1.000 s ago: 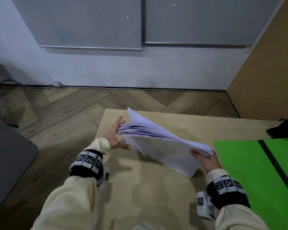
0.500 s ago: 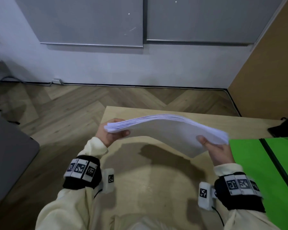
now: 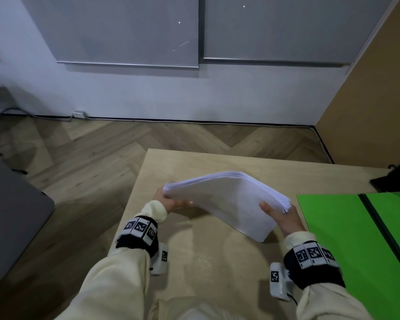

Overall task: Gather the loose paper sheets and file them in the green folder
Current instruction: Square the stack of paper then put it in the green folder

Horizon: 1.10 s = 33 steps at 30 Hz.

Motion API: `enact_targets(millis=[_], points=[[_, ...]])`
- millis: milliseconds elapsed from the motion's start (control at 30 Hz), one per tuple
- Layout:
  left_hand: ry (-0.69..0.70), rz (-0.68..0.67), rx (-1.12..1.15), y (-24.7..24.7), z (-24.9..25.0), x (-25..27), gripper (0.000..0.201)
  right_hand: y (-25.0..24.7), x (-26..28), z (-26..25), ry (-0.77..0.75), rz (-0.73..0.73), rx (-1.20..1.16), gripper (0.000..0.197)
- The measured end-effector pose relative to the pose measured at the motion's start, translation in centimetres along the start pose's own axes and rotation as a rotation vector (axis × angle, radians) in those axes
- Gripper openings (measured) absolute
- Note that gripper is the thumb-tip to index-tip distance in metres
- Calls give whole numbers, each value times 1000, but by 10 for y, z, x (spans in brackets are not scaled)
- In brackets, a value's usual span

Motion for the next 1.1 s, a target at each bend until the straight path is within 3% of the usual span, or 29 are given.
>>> enact_targets(millis=[33,133,233,300,367,433,533,600,767,833,900,1000,1100], points=[[-29,20,-4,3,-1,0,45,2,0,0,14,6,22,108],[-46,8,-75,6,1,-1,42,-6,-1,-2,58,140,56,73],[55,11,-31,-6,33,-1,31,-16,-6,-26,-54,194,52,49],[253,58,-94,-17,75,5,36,-13,-4,-57,-181,145,131,27],[534,60,-365,-13,122,22,50,-5,-1,-87,-281,57,208,26],[697,-3,-538,5,157,42,67,11,13,-123,-416,-38,299,32],[653,-164,-553,32,173,54,60,36,40,-168,-641,-166,449,38],[597,-182,-494,33,169,52,53,36,47,-182,-705,-169,438,43],[455,-112,-103,0,151,45,12,-6,21,-150,-538,-147,264,65],[418,-96,6,-10,141,40,27,-16,14,-133,-485,-158,106,55],[381,-81,69,-15,130,35,20,-18,11,-123,-438,-146,-93,33],[322,-24,166,-13,116,31,18,-2,11,-111,-326,-191,-336,51],[248,10,321,-10,106,32,14,17,18,-108,-284,-231,-440,51]])
Point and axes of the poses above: each hand's wrist, its own x-axis away from the middle knuckle, its own y-axis out of the palm, z = x × y, the point moved 7 cm from there along -x, towards the middle knuckle, and after that the axes turned 6 degrees about z, right-handed, at the moved point
